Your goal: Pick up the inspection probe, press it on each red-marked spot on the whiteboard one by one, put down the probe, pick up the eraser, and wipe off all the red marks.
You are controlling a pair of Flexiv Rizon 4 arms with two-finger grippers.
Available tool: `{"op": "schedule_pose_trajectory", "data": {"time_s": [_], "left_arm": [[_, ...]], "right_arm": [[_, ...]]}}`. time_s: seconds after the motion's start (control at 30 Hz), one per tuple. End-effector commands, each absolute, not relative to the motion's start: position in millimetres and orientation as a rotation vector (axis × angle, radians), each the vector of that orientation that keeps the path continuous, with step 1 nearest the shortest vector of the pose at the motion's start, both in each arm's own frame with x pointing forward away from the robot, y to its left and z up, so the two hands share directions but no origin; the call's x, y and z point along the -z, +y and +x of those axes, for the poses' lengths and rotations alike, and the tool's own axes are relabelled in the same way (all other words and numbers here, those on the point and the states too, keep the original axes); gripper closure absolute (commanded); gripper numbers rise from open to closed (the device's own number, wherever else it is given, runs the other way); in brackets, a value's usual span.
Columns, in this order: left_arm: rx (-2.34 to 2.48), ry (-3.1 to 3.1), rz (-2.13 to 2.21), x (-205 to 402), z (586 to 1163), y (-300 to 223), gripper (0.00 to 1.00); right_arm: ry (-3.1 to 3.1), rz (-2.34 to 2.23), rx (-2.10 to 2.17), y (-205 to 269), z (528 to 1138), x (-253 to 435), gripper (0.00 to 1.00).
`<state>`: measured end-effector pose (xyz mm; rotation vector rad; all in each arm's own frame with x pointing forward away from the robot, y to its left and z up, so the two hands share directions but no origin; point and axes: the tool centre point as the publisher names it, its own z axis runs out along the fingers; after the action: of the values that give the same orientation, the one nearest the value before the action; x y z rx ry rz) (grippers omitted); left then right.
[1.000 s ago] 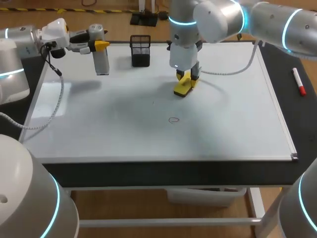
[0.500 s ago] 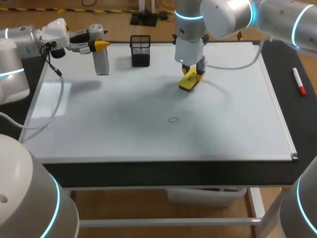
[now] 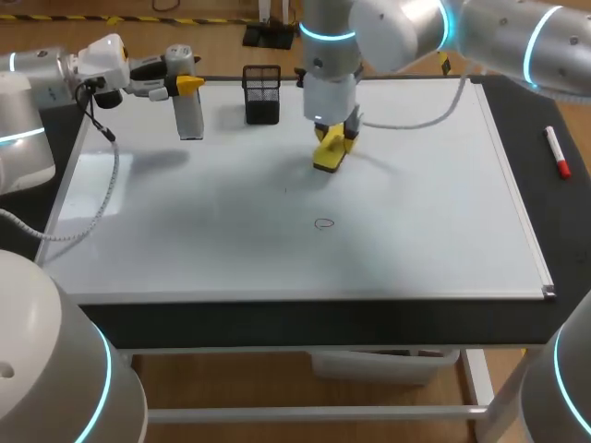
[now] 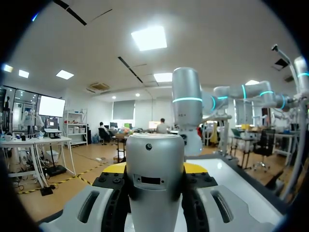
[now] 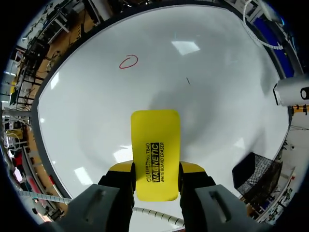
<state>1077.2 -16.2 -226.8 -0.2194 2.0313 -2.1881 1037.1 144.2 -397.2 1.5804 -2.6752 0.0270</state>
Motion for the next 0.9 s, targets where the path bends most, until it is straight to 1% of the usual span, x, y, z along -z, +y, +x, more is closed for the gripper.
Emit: {"op": "schedule_pose_trajectory", "data": {"time_s": [0.03, 0.3, 0.9], "left_arm": [[2.184, 2.030, -0.222, 225.5, 1076.0, -16.8, 1.00], [2.184, 2.030, -0.222, 225.5, 1076.0, -16.8, 1.00], [2.184, 2.030, -0.222, 225.5, 1076.0, -16.8, 1.00]], "right_arm": [[-2.637, 1.605, -0.048, 165.8, 1039.1, 402.2, 1.00], [-2.586, 1.654, -0.052, 181.3, 1033.0, 412.7, 1.00], [-2.578, 1.630, -0.033, 175.9, 1028.0, 425.8, 1.00]]}}
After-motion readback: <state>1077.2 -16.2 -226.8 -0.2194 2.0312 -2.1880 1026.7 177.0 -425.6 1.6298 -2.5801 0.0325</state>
